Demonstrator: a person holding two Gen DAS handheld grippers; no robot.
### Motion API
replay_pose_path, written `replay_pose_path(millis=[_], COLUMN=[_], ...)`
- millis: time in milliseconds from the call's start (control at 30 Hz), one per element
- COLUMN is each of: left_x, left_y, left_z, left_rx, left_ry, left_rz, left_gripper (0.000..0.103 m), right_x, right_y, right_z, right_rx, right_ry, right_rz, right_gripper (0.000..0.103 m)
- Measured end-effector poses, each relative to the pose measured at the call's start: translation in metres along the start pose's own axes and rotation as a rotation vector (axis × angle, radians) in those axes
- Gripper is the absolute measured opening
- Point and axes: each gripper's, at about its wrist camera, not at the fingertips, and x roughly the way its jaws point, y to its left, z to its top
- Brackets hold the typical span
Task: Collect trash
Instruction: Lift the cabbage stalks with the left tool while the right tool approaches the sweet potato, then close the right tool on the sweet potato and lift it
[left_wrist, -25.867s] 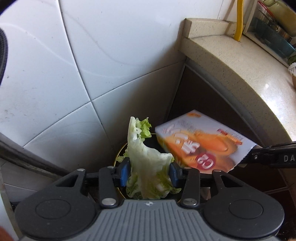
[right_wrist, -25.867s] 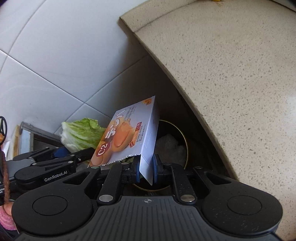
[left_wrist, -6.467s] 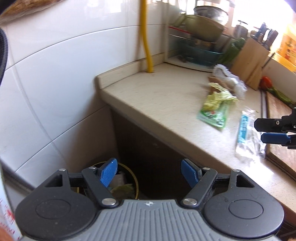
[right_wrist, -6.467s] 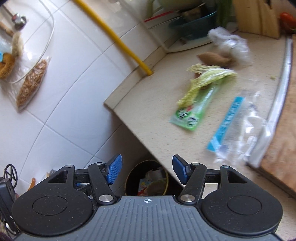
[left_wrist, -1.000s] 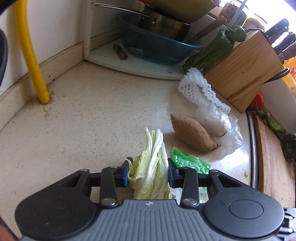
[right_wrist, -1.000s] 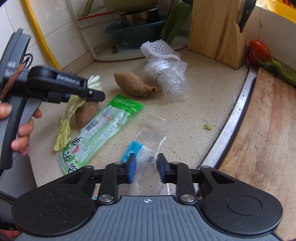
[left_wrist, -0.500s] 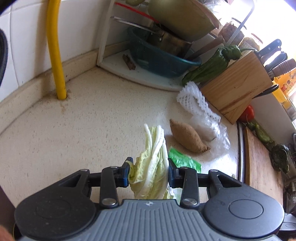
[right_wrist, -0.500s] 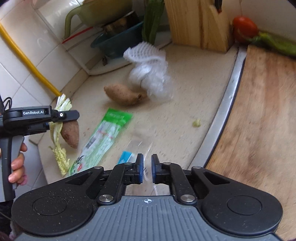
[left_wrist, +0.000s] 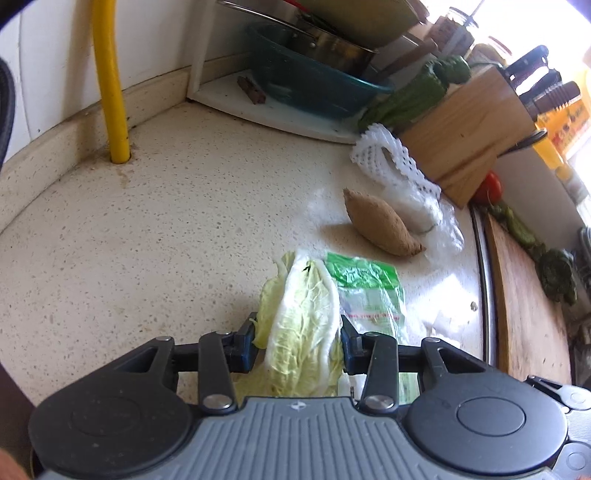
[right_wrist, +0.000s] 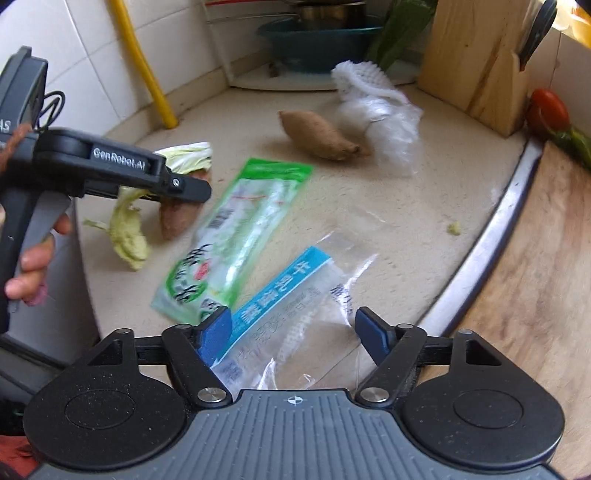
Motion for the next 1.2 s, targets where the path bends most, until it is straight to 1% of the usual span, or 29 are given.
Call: replay_pose_path(millis=[67,133,233,267,367,433,500,567,667,733,800,900,933,1000,1033,1067,1200], left_x=[0.0,-0.001,-0.001,-0.001,-0.001,-0.001,-0.002,-0.002,-0.003,-0.003,-0.001,0.001,0.002,0.003,0.003,0.004,0.005], left_y=[-0.002,0.0,0.002,0.002,0.002,0.003,0.005,0.007,0.009,0.011,0.013,0.014,0.015,0.013,0.012,0.011,0.012], left_z=[-0.002,-0.004,-0.003,-0.003,-0.001,-0.001,-0.002,-0.002,-0.003,-0.002,-0.001,0.001,0.002,0.003,0.004,0.005,0.011], left_rx=[0.02,0.021,0.02,0.023,0.021,0.014,0.006,-0.007,-0.018,-0.027,-0.04,-0.051,-0.054,-0.055,-0.052,-0.049,-0.064], left_ry=[-0.017,-0.022,-0.023,-0.023,-0.02,-0.022,-0.028,-0.031,-0.034,-0.032,-0.034,-0.038,-0.039,-0.041,-0.04,-0.037,-0.037], left_rz=[0.012,0.001,-0.01,-0.012,-0.018,-0.021,-0.02,-0.029,-0.038,-0.044,-0.052,-0.058,-0.055,-0.043,-0.037,-0.034,-0.041], left_gripper=[0.039,0.038,0.038,0.038,0.038,0.038,0.038,0.038,0.038,0.038,0.038,0.038,0.038,0.038,0.038,0.038,0.037], right_x=[0.0,0.003,0.002,0.0,-0.005,-0.006,0.001,0.014,0.034,0.046,0.055,0.074,0.08,0.092,0.096,0.096,0.091], right_y=[-0.003,-0.001,-0.001,-0.002,-0.005,-0.003,0.003,0.008,0.012,0.012,0.013,0.012,0.009,0.003,0.001,-0.001,-0.008], right_z=[0.002,0.004,0.009,0.012,0.027,0.041,0.058,0.077,0.102,0.117,0.126,0.135,0.139,0.143,0.144,0.145,0.145], right_rx=[0.028,0.024,0.043,0.051,0.044,-0.007,-0.089,-0.159,-0.242,-0.287,-0.33,-0.371,-0.372,-0.346,-0.338,-0.299,-0.23], right_ry=[-0.012,-0.018,-0.025,-0.033,-0.092,-0.136,-0.18,-0.19,-0.192,-0.179,-0.155,-0.105,-0.081,-0.032,-0.018,-0.013,0.018], right_rz=[0.0,-0.027,-0.047,-0.053,-0.089,-0.092,-0.105,-0.13,-0.143,-0.141,-0.098,-0.087,-0.077,-0.056,-0.058,-0.072,-0.033], right_gripper=[0.08,0.08,0.073,0.073,0.073,0.074,0.074,0.074,0.074,0.072,0.07,0.064,0.059,0.054,0.051,0.049,0.048])
